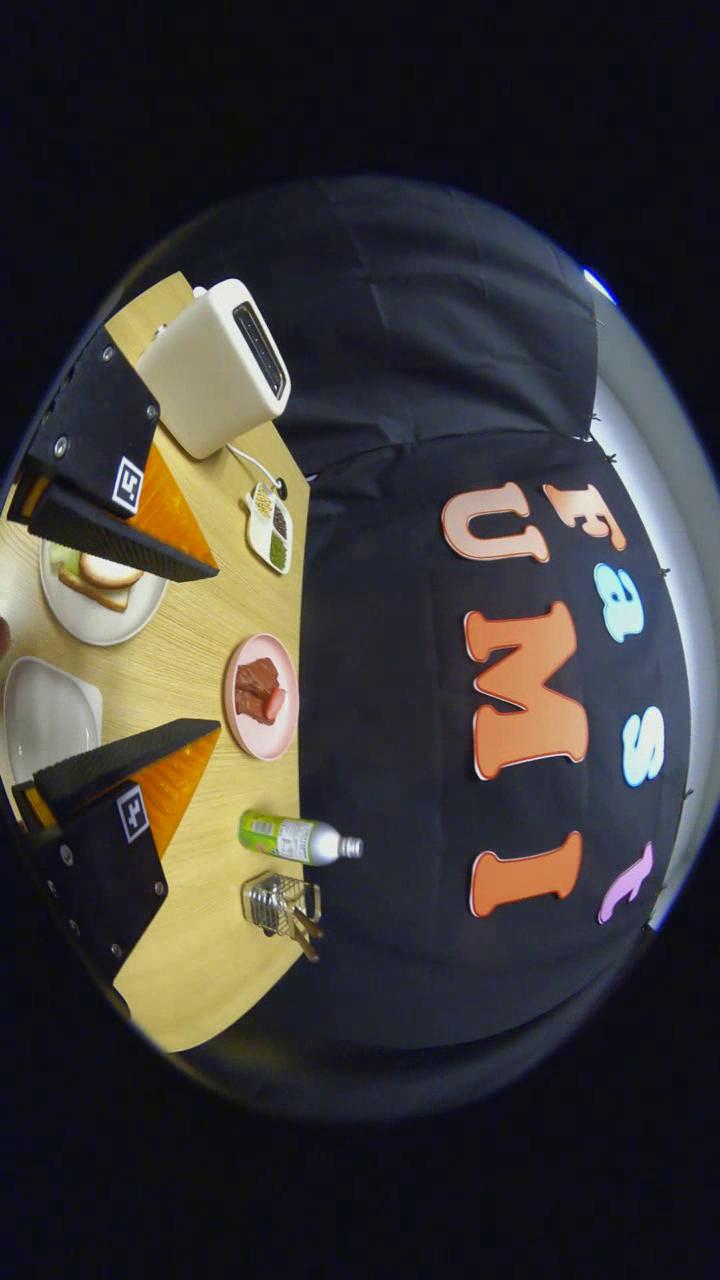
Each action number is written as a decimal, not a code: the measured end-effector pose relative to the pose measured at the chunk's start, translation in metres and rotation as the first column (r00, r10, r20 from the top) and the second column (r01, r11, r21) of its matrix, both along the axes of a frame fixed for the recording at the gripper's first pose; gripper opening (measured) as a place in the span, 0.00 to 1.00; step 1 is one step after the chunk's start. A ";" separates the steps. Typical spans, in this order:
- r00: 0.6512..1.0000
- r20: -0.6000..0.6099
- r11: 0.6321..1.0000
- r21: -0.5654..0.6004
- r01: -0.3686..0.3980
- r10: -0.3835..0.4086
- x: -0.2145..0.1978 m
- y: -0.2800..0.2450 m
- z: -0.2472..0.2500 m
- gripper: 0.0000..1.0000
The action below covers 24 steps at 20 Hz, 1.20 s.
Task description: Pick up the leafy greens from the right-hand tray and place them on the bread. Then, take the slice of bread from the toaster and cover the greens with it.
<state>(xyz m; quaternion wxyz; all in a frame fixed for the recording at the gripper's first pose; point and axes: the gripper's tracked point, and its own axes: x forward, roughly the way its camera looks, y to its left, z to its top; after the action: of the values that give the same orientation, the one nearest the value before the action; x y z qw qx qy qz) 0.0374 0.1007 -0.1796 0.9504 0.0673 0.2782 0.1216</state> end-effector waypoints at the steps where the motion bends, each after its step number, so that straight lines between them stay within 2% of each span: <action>1: 0.999 0.037 1.000 -0.005 0.014 -0.014 0.003 -0.004 0.009 0.84; 4: 0.986 0.158 0.997 -0.054 0.054 -0.045 0.008 -0.023 0.036 0.84; 8: 0.952 0.281 0.987 -0.076 0.143 -0.117 0.010 -0.043 0.065 0.84; 14: 0.903 0.409 0.981 -0.076 0.177 -0.131 0.006 -0.052 0.102 0.84; 20: 0.879 0.456 0.975 -0.090 0.203 -0.141 0.002 -0.056 0.122 0.84; 23: 0.889 0.442 0.982 -0.079 0.172 -0.120 -0.003 -0.047 0.117 0.85; 24: 0.889 0.440 0.979 -0.089 0.184 -0.127 -0.003 -0.050 0.114 0.86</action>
<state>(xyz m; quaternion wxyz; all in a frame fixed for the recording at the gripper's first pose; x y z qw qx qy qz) 0.0340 0.0504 -0.0660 0.9973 -0.0001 0.0616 0.0389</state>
